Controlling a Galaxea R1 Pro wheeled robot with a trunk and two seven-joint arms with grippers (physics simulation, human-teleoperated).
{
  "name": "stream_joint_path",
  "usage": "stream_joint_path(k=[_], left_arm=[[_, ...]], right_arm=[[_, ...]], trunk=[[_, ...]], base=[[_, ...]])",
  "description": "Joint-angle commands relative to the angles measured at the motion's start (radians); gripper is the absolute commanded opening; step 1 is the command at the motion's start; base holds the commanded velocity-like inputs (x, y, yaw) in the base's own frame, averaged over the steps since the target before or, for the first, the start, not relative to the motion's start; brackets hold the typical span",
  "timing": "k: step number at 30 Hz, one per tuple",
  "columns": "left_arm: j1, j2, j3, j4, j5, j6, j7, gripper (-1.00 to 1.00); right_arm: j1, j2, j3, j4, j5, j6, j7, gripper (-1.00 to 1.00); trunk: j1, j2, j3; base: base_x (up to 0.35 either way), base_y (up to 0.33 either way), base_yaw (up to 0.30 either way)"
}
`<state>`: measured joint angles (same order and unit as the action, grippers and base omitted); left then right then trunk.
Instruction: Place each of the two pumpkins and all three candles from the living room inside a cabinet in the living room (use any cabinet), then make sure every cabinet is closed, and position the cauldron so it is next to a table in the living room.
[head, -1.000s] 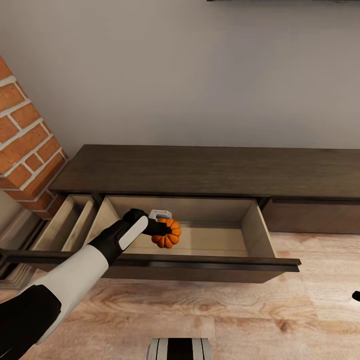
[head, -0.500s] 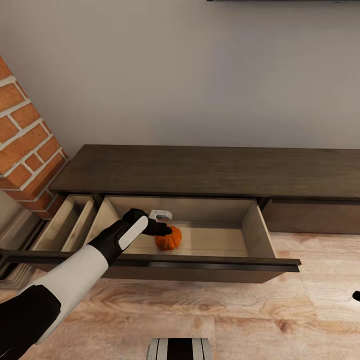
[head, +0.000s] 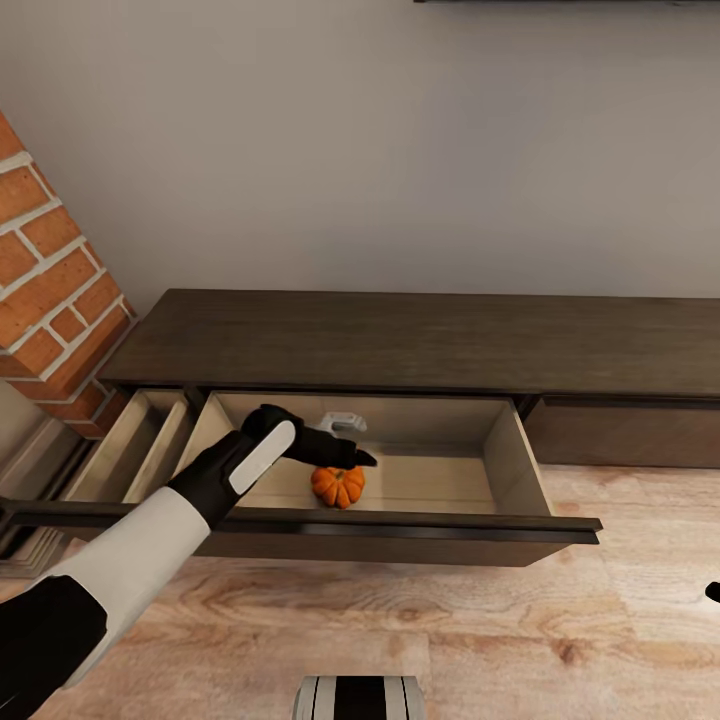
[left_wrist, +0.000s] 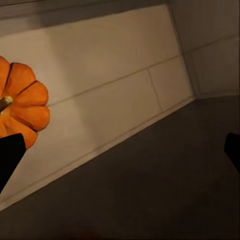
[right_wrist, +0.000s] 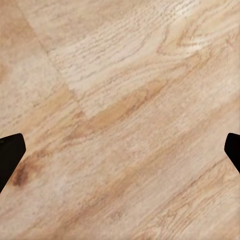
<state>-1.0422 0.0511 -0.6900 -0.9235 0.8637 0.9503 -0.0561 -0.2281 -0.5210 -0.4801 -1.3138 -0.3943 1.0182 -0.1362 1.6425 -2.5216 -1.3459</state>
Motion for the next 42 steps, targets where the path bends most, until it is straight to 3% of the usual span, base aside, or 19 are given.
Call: stream_joint_path(k=[1, 11, 16, 23, 34, 39, 42], left_arm=[[-0.001, 0.003, -0.002, -0.003, -0.007, 0.014, -0.029, 1.00], [-0.001, 0.021, 0.005, -0.058, 0.033, 0.073, -0.110, 1.00], [-0.001, 0.056, 0.009, -0.154, 0.069, 0.079, -0.159, 1.00], [-0.001, 0.116, 0.012, -0.291, 0.155, 0.076, -0.164, 1.00], [-0.001, 0.165, 0.031, -0.376, 0.203, 0.076, -0.147, 1.00], [-0.001, 0.193, 0.047, -0.403, 0.260, 0.077, -0.147, 1.00], [-0.001, 0.203, 0.049, -0.411, 0.272, 0.077, -0.146, 1.00]], right_arm=[[0.000, 0.000, 0.000, -0.001, -0.011, 0.003, -0.010, 1.00], [0.000, -0.001, 0.000, -0.001, -0.011, 0.003, -0.010, 1.00], [0.000, -0.001, 0.000, -0.001, -0.011, 0.003, -0.010, 1.00], [0.000, -0.001, 0.000, 0.000, -0.011, 0.003, -0.010, 1.00], [0.000, -0.002, -0.003, 0.001, -0.011, 0.003, -0.010, 1.00], [0.000, -0.002, -0.041, 0.002, 0.012, 0.002, -0.010, 1.00], [0.000, -0.002, -0.065, 0.002, 0.029, 0.000, -0.010, 1.00]], trunk=[[0.000, 0.000, -0.001], [0.000, 0.000, -0.001], [0.000, 0.000, -0.001], [0.000, 0.000, -0.001], [-0.001, 0.000, 0.007], [-0.003, 0.001, 0.026], [-0.005, 0.002, 0.038]], base=[[0.000, 0.000, 0.000], [0.000, 0.000, 0.000], [0.000, 0.000, 0.000], [0.000, 0.000, 0.000], [0.000, 0.000, 0.000], [0.000, 0.000, 0.000], [0.000, 0.000, 0.000]])
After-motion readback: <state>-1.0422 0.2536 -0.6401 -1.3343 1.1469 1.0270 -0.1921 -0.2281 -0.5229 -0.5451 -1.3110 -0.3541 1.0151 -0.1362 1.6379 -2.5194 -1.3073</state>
